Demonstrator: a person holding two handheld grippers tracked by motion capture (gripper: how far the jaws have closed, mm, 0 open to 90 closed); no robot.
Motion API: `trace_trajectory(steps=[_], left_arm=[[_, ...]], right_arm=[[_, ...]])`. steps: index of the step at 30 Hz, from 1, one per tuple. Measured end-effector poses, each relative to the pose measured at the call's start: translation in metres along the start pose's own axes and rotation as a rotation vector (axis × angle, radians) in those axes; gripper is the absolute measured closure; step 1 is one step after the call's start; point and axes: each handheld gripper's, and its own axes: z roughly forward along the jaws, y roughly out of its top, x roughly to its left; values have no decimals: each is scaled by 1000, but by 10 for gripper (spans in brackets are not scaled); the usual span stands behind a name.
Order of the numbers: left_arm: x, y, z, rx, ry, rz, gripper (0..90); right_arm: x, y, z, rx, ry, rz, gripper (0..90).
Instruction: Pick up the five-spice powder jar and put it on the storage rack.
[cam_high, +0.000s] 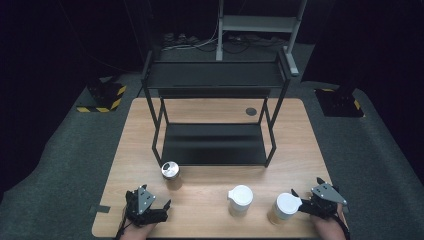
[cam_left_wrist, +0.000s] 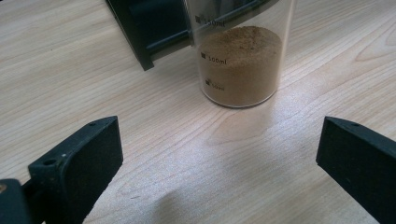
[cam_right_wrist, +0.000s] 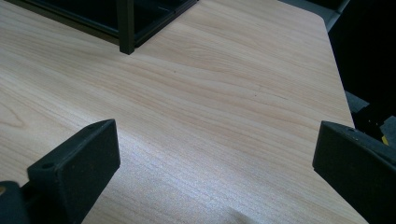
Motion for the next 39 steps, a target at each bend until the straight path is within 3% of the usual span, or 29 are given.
trace_trajectory(steps=[12, 39], left_arm=[[3, -4, -3, -29, -6, -27, 7], [7, 1, -21, -162, -40, -46, 7]], right_arm=[[0, 0, 0, 3, -2, 2, 0], [-1, 1, 0, 4, 4, 3, 0]])
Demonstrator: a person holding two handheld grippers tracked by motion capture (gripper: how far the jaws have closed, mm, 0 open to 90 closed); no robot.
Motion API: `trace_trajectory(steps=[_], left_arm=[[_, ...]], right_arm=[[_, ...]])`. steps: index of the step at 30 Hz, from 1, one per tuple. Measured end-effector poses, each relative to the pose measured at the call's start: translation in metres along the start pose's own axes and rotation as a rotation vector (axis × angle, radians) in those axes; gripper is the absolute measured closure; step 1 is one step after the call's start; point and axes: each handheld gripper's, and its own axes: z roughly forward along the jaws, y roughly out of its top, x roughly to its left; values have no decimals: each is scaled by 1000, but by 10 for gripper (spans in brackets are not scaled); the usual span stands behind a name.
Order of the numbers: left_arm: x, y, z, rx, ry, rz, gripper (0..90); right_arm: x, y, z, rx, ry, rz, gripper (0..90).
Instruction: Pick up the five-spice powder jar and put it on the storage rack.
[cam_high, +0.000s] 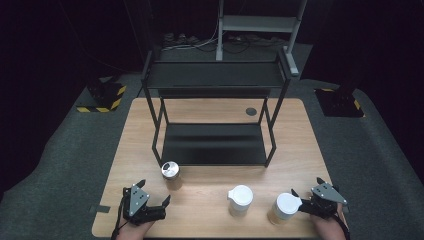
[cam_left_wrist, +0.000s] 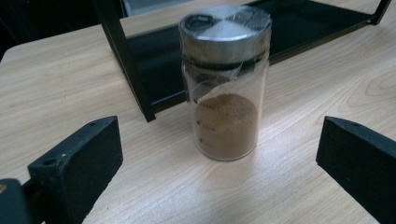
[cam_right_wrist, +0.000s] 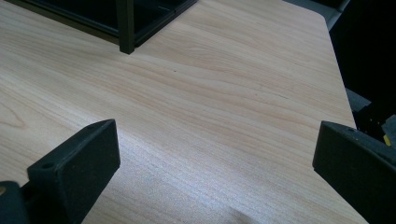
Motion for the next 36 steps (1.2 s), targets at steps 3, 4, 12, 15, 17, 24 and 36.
trace_trajectory(steps=[3, 4, 12, 15, 17, 24, 36], left_arm=[[-1, 1, 0, -8, -6, 4, 7], [-1, 2, 0, -10, -8, 3, 7], [-2, 7, 2, -27, -24, 15, 6], [-2, 9, 4, -31, -29, 14, 6], [-2, 11, 4, -33, -32, 12, 6], [-2, 18, 7, -36, -46, 36, 6], [2, 24, 18, -38, -62, 13, 6]], right_arm=[[0, 0, 0, 0, -1, 1, 0], [0, 0, 0, 0, 0, -1, 0], [0, 0, 0, -2, 0, 3, 0], [0, 0, 0, -2, 0, 2, 0], [0, -1, 0, -3, 0, 3, 0], [-1, -1, 0, -5, 1, 7, 0], [1, -1, 0, -3, -2, -5, 0]])
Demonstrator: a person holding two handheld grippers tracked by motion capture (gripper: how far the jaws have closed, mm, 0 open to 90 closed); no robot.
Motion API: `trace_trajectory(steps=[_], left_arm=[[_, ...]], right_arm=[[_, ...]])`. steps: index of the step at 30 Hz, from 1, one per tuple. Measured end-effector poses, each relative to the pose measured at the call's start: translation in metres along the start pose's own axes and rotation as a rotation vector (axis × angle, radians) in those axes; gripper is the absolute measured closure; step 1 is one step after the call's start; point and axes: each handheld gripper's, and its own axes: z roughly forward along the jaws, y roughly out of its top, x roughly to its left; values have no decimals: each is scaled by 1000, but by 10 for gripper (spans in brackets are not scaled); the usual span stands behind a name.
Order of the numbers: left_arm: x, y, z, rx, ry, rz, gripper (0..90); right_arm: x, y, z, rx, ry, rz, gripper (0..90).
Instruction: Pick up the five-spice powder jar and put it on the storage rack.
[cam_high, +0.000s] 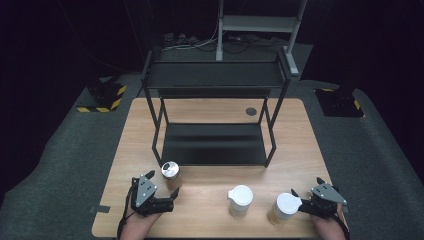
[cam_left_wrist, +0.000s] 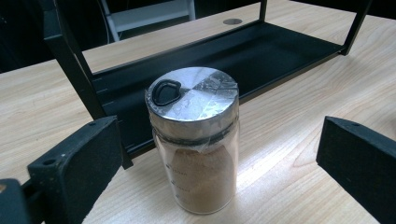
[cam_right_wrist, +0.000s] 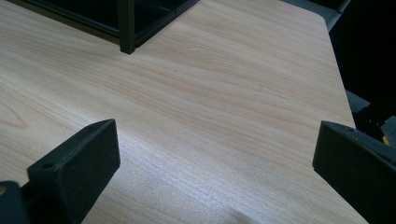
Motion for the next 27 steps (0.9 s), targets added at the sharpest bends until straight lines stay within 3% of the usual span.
trace_trajectory(steps=[27], left_arm=[[7, -2, 28, -12, -4, -50, 6]], right_arm=[[-2, -1, 0, -2, 4, 11, 0]])
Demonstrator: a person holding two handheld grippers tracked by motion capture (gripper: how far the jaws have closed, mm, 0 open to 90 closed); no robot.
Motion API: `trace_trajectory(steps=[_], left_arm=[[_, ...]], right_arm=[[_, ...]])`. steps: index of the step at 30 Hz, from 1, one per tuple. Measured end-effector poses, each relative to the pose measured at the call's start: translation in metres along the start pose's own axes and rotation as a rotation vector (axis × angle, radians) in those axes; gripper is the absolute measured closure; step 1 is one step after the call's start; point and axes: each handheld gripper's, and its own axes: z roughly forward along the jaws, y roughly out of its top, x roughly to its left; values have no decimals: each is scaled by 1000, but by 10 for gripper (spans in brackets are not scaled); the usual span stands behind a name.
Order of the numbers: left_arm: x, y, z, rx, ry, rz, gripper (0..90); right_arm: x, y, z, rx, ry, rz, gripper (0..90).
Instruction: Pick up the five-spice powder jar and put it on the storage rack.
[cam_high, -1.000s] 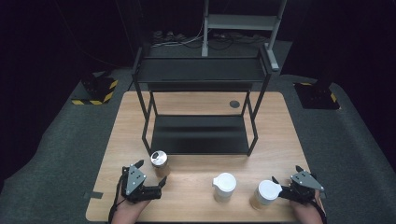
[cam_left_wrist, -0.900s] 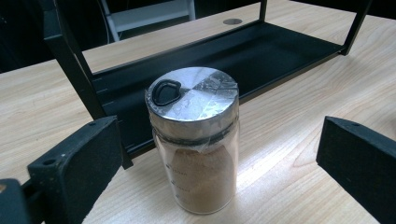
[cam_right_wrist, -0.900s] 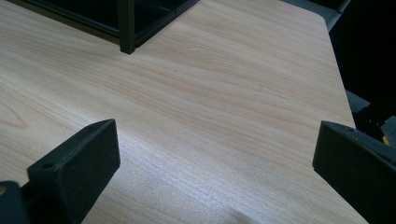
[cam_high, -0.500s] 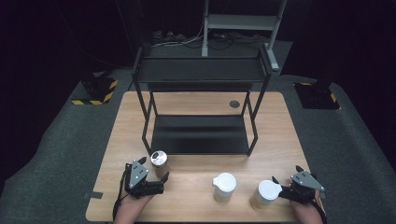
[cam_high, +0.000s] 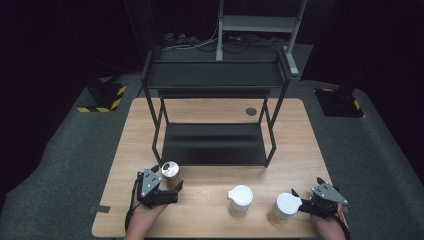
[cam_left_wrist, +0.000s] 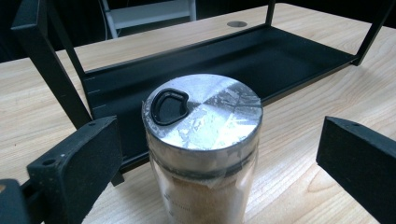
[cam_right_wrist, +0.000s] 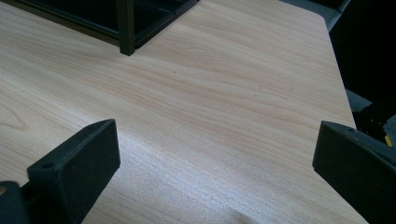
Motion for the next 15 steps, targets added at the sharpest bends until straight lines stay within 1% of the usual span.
trace_trajectory(steps=[6, 10, 12, 15], left_arm=[[3, -2, 4, -5, 1, -30, 24], [5, -4, 6, -21, 5, -47, 44], [6, -5, 7, -25, 1, -59, 65], [6, -6, 9, -30, 9, -64, 94]], right_arm=[[0, 0, 0, -1, 1, -2, 0], [0, 0, 0, 0, 1, 1, 0], [0, 0, 0, -1, 2, 1, 0], [0, 0, 0, -1, 2, 2, 0]])
